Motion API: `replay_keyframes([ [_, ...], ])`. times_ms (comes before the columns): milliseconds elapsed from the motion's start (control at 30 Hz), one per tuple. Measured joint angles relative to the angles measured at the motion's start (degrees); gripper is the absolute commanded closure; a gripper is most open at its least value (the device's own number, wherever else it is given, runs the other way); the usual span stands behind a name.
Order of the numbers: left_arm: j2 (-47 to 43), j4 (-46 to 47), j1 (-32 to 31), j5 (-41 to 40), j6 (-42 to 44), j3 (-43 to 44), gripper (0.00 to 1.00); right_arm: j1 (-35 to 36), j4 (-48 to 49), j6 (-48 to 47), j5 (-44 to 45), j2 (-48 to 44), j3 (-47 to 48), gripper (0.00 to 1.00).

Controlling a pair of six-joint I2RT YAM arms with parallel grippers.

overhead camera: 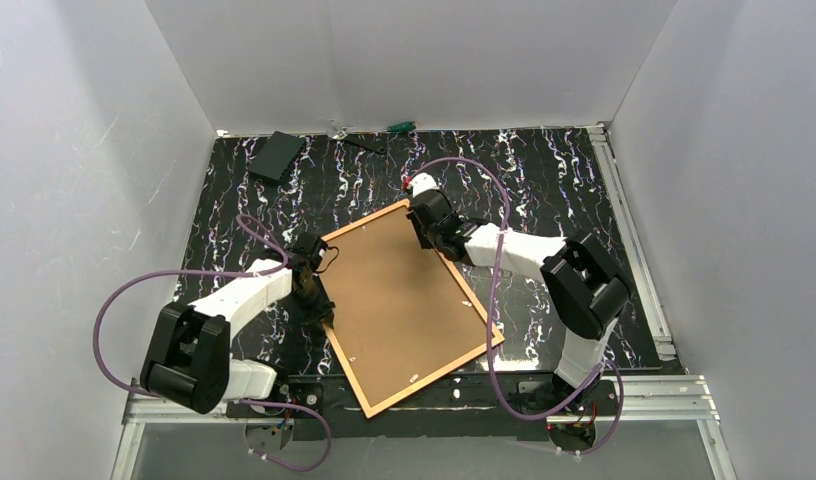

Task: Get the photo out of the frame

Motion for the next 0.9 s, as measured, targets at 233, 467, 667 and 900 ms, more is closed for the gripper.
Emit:
replay_keyframes([
  [233, 1.1, -0.6, 0.2, 0.5, 0.5, 0.8, 1.00, 0.2, 9.4, -11.7, -1.4, 2.8, -0.9, 0.99],
  [467, 1.3, -0.8, 0.1, 0.4, 0.9, 1.2, 1.00, 0.4, 0.6, -8.7, -4.3, -4.1, -0.6, 0.99],
  [667, 3.3, -0.8, 0.1, 0.6, 2.1, 3.0, 1.00, 0.5, -8.7, -0.4, -8.5, -20.8, -0.5, 0.99],
  [900, 5.9, -1.3, 0.1, 0.8, 6.4, 6.2, 1.00, 0.5, -16.5, 7.7, -12.6, -32.3, -11.9, 0.99],
])
